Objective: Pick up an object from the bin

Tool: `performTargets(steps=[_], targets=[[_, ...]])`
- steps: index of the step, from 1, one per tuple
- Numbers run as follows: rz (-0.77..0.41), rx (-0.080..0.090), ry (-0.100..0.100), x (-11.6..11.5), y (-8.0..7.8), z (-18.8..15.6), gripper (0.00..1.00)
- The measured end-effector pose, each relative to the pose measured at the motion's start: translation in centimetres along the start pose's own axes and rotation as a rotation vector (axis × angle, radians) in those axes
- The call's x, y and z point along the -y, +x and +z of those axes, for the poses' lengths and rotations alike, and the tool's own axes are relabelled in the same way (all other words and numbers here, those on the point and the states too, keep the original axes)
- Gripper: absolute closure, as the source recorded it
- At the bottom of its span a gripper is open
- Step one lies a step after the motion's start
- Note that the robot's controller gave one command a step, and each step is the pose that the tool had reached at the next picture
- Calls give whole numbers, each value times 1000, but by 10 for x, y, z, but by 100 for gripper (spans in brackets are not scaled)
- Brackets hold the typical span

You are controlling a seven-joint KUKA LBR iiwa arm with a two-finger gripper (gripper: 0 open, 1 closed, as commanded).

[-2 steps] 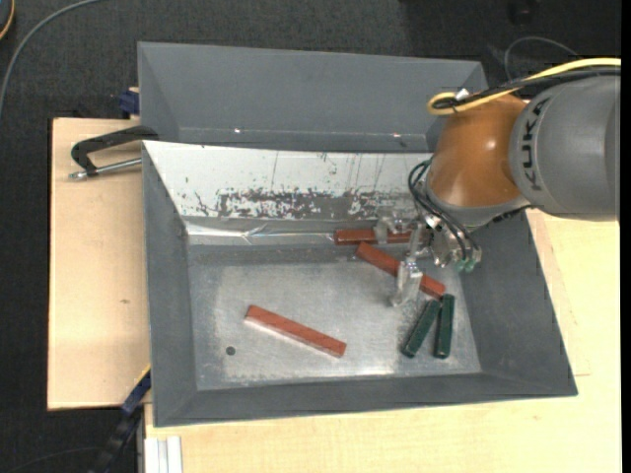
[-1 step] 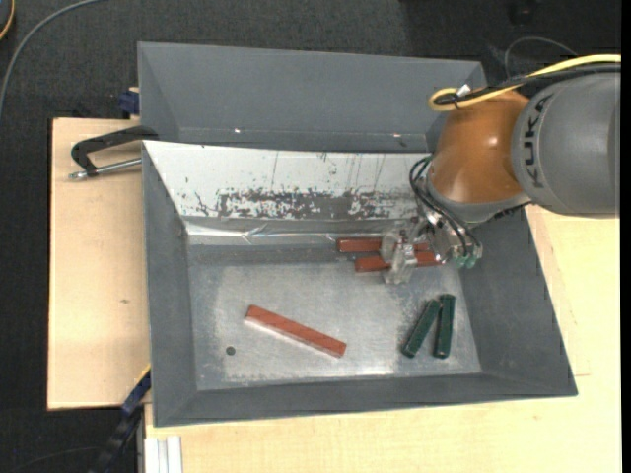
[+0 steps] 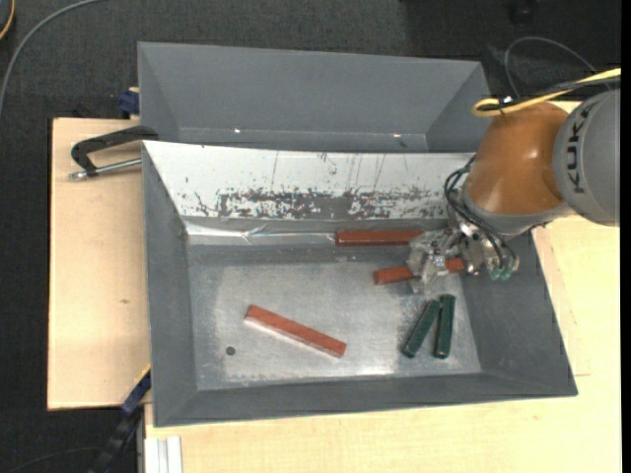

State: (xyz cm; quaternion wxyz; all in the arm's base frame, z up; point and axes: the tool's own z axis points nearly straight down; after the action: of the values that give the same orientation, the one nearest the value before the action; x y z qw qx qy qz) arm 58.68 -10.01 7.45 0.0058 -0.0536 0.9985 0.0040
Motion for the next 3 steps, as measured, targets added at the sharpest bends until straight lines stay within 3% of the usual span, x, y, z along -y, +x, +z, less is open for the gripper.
performTargets(steps=[1, 2, 3], targets=[[-21, 4, 9, -41, -8, -152, 100], [-19, -6, 7, -40, -6, -147, 0], [113, -5, 8, -4, -9, 3, 0]])
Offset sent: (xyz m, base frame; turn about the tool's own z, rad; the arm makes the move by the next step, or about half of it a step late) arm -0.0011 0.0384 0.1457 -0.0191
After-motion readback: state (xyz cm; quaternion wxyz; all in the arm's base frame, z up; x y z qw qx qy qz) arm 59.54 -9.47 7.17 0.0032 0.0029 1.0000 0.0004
